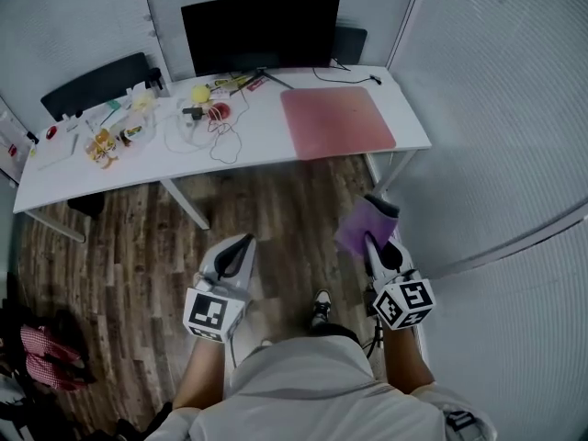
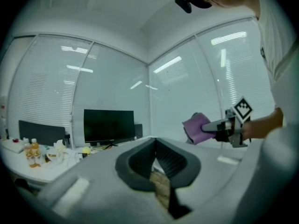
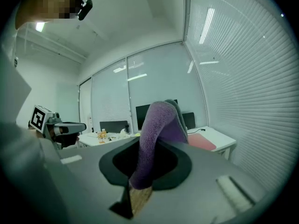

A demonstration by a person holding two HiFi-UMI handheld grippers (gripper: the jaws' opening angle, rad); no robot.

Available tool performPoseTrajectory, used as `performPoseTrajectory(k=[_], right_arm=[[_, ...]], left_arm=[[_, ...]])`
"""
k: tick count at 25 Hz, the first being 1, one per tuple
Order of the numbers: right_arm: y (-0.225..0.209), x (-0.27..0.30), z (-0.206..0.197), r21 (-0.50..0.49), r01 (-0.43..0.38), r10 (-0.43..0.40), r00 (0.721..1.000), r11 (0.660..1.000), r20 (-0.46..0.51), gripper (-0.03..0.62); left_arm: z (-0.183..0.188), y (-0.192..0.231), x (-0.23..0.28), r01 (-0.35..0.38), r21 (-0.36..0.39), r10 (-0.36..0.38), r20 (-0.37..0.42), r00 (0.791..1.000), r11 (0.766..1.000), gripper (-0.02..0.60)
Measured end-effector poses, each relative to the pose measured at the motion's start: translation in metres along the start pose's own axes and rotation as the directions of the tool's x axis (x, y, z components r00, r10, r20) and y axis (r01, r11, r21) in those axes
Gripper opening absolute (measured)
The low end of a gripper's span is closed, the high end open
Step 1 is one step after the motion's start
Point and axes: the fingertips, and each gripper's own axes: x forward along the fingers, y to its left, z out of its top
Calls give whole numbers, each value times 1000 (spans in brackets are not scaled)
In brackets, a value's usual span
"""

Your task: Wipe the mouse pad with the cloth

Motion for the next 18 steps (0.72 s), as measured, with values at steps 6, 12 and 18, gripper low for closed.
performPoseTrajectory(k=[6,12,18], right_arm=[[-80,53,22,13,-43,43,999,999,11,55],[-167,89,31,27,-78,79,997,997,-21,55],[-228,117,31,47,-82,84,996,995,-33,55]], left_arm=[[17,7,88,-47,30,47,-10,999,998,3],[22,-13,176,-57,36,58,-30,998,998,3],[13,-20,238,-59,16,60,-60,996,998,3]])
